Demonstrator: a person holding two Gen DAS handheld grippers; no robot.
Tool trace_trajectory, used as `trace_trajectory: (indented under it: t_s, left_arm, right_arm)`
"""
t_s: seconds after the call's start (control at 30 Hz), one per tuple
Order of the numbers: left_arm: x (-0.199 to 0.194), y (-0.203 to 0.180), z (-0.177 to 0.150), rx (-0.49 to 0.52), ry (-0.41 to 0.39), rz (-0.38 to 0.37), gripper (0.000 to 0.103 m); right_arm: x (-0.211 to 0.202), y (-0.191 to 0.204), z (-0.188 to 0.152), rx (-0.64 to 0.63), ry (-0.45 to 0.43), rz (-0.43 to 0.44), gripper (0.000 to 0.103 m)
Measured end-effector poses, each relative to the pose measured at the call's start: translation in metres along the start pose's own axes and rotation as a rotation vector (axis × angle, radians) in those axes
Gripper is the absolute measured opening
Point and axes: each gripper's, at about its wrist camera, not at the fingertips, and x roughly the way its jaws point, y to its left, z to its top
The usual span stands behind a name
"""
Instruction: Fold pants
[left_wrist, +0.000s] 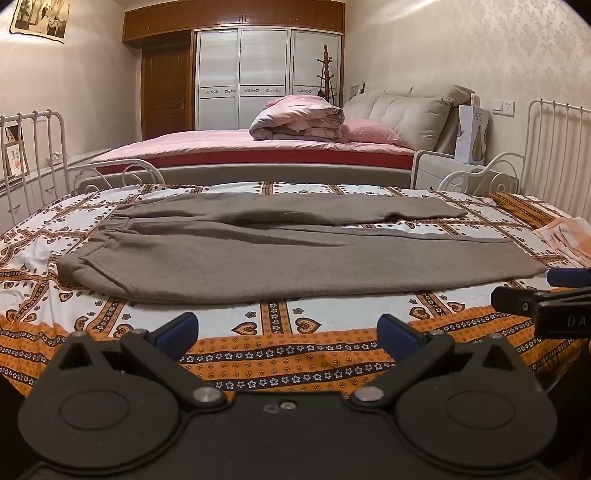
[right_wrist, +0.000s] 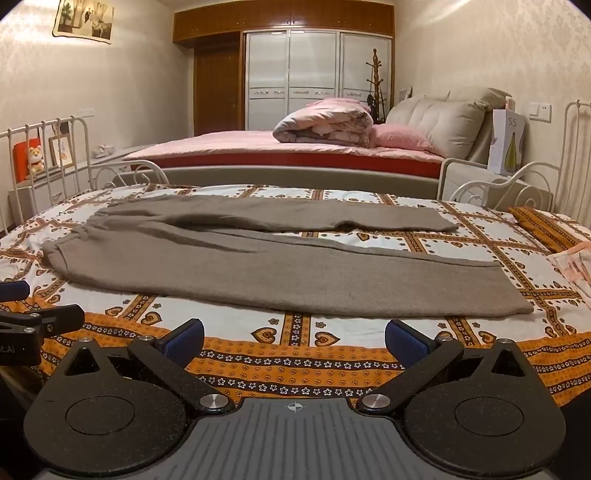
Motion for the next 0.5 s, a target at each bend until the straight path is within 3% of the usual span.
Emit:
trace_trajectory:
  t_s: [0.5]
  left_arm:
    - [0.0, 0.001, -0.003, -0.001, 0.002, 0.0, 0.097]
  right_arm:
    - [0.0, 0.002, 0.001, 0.002, 0.005, 0.002, 0.103]
